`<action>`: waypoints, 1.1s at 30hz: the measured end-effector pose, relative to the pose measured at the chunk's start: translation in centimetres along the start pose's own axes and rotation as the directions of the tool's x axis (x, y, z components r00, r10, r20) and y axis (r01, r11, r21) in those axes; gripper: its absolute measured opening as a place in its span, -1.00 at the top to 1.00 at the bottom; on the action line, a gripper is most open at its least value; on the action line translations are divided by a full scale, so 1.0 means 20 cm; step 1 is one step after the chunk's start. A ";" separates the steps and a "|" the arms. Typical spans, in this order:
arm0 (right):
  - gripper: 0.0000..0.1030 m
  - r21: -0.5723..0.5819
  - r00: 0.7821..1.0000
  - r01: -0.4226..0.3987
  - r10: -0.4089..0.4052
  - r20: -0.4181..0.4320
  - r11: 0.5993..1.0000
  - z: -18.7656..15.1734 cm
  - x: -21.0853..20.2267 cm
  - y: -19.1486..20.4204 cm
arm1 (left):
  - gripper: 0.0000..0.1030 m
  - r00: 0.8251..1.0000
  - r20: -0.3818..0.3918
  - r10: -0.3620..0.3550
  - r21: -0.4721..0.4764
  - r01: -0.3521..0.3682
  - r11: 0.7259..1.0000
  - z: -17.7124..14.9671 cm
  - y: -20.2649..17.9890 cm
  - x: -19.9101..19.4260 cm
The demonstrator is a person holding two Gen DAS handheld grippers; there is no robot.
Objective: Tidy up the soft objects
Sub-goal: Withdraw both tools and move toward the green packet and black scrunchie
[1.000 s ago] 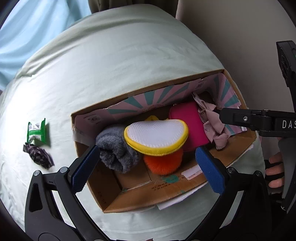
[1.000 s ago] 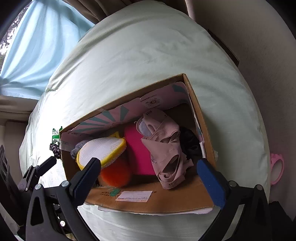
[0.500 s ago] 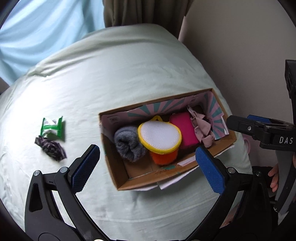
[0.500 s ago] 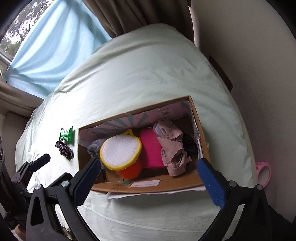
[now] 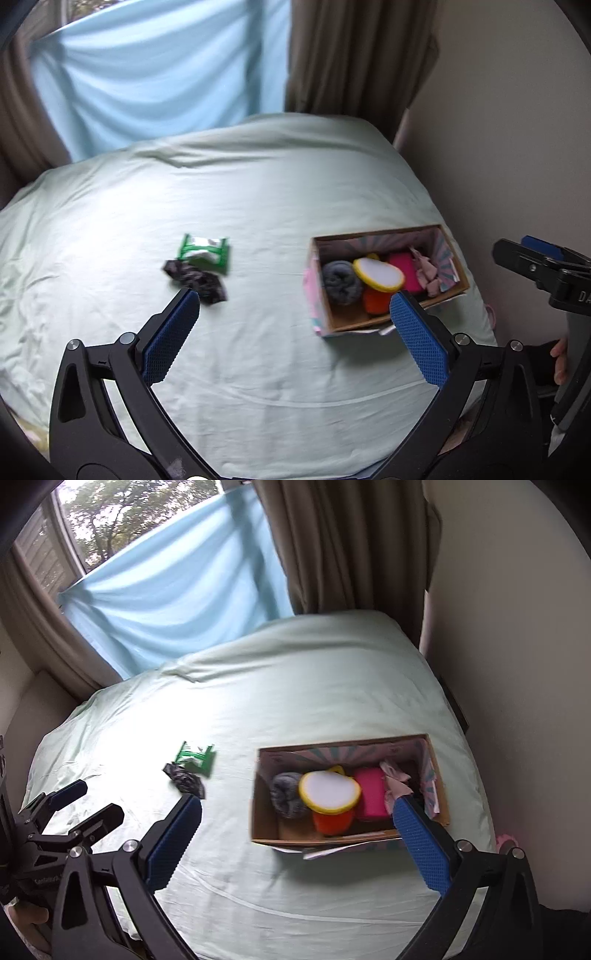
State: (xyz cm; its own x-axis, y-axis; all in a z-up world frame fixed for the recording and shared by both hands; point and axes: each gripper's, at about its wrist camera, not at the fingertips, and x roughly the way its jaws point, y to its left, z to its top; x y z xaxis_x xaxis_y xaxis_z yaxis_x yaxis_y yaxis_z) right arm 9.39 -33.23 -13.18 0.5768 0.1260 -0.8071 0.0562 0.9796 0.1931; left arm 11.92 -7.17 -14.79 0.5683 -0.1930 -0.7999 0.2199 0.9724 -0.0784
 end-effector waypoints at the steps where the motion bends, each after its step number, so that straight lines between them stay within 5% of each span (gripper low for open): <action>1: -1.00 -0.011 1.000 -0.010 0.010 0.014 1.000 -0.01 -0.03 0.06 | -0.99 1.000 0.009 0.012 -0.010 -0.012 1.000 -0.02 0.06 -0.04; 17: -1.00 -0.067 0.994 -0.011 0.018 0.107 0.998 -0.14 -0.06 0.71 | -0.99 0.996 0.058 0.064 -0.101 -0.058 0.993 -0.25 0.81 -0.23; 25: -1.00 -0.181 0.993 -0.033 0.053 0.107 0.983 -0.02 0.19 0.95 | -0.99 0.996 0.048 0.068 -0.113 -0.063 0.992 -0.19 1.03 -0.04; 33: -1.00 -0.295 0.994 -0.099 0.107 0.013 0.950 0.19 0.69 1.07 | -0.99 0.999 -0.016 0.050 -0.221 -0.052 0.974 -0.09 1.14 0.36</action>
State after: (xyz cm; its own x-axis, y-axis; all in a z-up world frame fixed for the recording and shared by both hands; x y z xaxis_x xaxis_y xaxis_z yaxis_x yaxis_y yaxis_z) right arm 21.68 -11.17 -18.12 0.5899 0.2283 -0.7746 -0.2444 0.9647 0.0983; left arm 19.61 13.90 -23.49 0.5655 -0.1419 -0.8125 0.0094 0.9861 -0.1656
